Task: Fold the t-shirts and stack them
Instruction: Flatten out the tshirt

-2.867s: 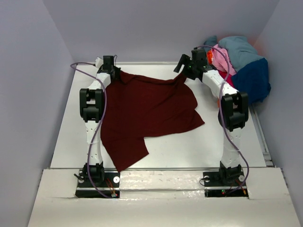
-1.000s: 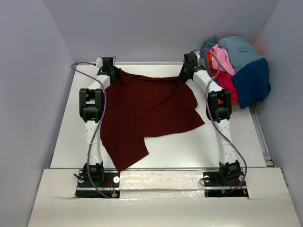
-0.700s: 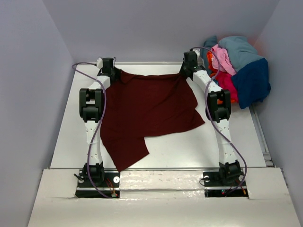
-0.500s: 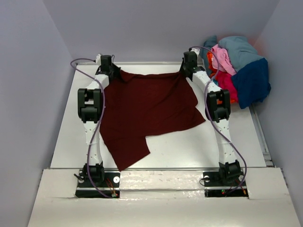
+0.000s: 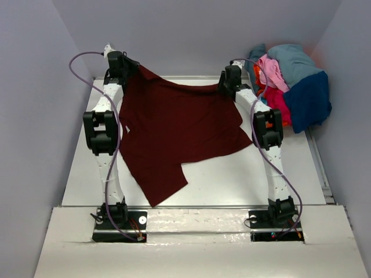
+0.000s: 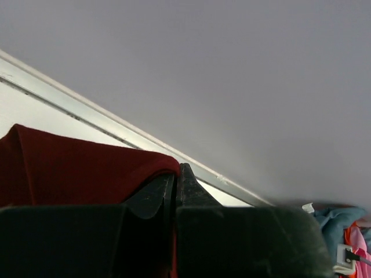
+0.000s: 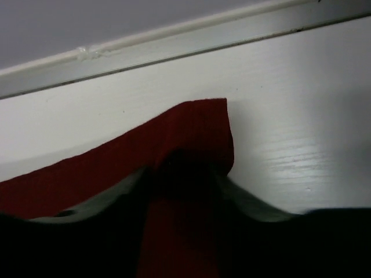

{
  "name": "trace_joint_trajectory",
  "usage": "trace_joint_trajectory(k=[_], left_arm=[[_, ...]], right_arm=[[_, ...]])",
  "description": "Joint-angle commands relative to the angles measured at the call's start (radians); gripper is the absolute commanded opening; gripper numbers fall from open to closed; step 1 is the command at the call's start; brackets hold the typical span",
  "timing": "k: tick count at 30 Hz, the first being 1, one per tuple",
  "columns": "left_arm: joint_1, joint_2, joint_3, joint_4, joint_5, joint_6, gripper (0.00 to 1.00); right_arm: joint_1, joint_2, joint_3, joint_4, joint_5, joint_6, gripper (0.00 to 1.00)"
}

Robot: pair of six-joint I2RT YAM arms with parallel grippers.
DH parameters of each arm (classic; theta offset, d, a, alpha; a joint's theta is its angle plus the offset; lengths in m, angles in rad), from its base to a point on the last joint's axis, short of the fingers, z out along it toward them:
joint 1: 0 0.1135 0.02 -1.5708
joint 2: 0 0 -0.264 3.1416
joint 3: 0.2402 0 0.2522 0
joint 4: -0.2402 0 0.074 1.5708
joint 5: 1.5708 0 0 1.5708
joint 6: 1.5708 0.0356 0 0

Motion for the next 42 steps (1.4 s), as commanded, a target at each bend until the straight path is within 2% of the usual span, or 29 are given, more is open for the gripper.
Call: trace_joint_trajectory(k=[1,2,4,6,9,12,15,16,19,24,29,33,36,40,42], left_arm=[[-0.002,-0.072,-0.035,0.057,0.052,0.014,0.06],[-0.002,-0.078,-0.047,0.063,0.06,0.01,0.06],[-0.002,-0.113,-0.112,0.103,0.084,0.002,0.06],[-0.002,-0.146,-0.191,0.126,0.088,0.001,0.06],[-0.002,-0.21,-0.273,0.177,0.095,0.004,0.06],[-0.002,-0.268,-0.398,0.242,0.1,0.002,0.05],[-0.002,-0.307,-0.471,0.285,0.11,-0.005,0.06],[-0.002,-0.319,-0.483,0.293,0.12,-0.006,0.06],[-0.002,-0.341,-0.54,0.33,0.135,-0.019,0.06],[-0.002,-0.365,-0.577,0.332,0.14,-0.016,0.06],[-0.002,-0.364,-0.571,0.335,0.152,-0.019,0.06],[-0.002,-0.362,-0.565,0.335,0.157,-0.019,0.06],[-0.002,-0.354,-0.562,0.329,0.155,-0.013,0.06],[-0.002,-0.351,-0.555,0.325,0.157,-0.012,0.06],[-0.002,-0.348,-0.549,0.318,0.158,-0.006,0.06]], right_arm=[[0.002,-0.069,0.001,-0.131,-0.027,0.046,0.69],[0.002,-0.075,0.009,-0.154,-0.029,0.072,0.8],[0.002,-0.093,0.038,-0.22,-0.071,0.111,0.87],[0.002,-0.112,0.087,-0.261,-0.092,0.172,0.89],[0.002,-0.156,0.119,-0.254,-0.172,0.262,0.89],[0.002,-0.176,0.122,-0.171,-0.237,0.333,0.88],[0.002,-0.127,0.177,-0.18,-0.196,0.344,0.86],[0.002,-0.104,0.246,-0.197,-0.188,0.337,0.86],[-0.007,-0.052,0.297,-0.218,-0.086,0.304,0.86],[-0.016,-0.049,0.182,-0.12,-0.043,0.272,0.83],[-0.016,0.069,0.253,-0.148,-0.038,0.263,0.75],[-0.016,0.1,0.253,-0.119,-0.039,0.263,0.7],[-0.016,0.086,0.201,-0.088,-0.059,0.246,0.7],[-0.005,0.007,0.008,-0.039,-0.04,0.254,0.76],[-0.005,-0.071,-0.152,0.01,-0.044,0.296,0.8]])
